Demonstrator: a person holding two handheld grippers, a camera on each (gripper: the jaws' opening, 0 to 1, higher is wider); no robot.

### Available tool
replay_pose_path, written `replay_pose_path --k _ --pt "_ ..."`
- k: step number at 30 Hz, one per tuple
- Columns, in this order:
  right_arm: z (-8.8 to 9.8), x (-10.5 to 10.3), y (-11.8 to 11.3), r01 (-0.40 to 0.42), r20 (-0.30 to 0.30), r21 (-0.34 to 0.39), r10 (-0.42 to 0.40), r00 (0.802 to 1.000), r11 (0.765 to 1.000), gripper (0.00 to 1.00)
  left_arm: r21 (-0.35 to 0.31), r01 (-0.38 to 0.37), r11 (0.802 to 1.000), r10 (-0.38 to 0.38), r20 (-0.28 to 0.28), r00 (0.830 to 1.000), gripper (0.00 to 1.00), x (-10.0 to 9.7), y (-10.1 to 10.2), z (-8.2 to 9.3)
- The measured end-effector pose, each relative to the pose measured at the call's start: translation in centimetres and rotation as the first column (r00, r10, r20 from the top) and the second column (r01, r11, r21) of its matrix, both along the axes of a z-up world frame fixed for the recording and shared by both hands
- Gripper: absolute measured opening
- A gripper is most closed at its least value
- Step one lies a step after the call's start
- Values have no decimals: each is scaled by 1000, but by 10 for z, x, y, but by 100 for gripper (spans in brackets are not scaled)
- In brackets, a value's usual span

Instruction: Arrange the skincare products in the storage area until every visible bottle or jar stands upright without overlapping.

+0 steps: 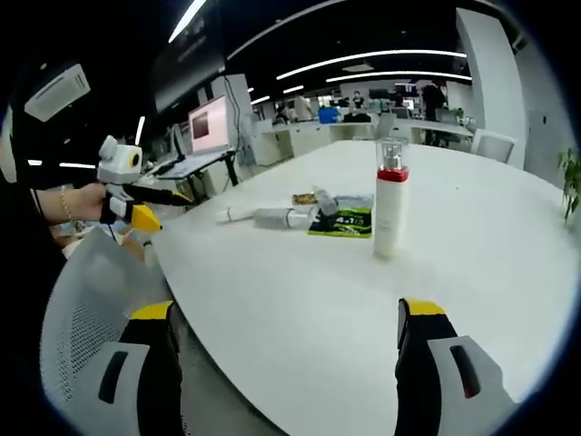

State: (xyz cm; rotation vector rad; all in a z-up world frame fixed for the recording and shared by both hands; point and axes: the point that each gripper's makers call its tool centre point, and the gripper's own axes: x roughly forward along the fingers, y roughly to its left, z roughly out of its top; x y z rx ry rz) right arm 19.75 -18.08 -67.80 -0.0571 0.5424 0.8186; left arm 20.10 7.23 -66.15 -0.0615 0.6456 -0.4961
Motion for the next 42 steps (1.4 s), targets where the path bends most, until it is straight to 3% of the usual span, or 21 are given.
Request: replay_pose_path --k 7,12,16,20,35,42 --pt "-2 -1 0 -1 -18 7 1 1000 1000 99 54 -8 999 8 -12 1000 98 17 21 -6" --pt "-1 1 -2 24 -24 24 -23 999 999 99 90 -7 996 13 -67 998 96 29 34 -22" --pt "-2 3 -5 39 -28 23 -39 999 999 98 100 -3 995 12 -86 996 95 36 35 -26" --pt "-4 3 -6 45 -38 22 -44 998 999 98 131 21 991 -6 -115 993 94 46 46 -38" --pt "-11 4 -13 74 -74 14 -73 995 997 97 218 112 969 -70 -191 979 92 84 61 -55" --pt "-14 3 -14 67 -73 -15 -68 995 998 96 238 153 959 -104 -203 974 79 98 64 -58"
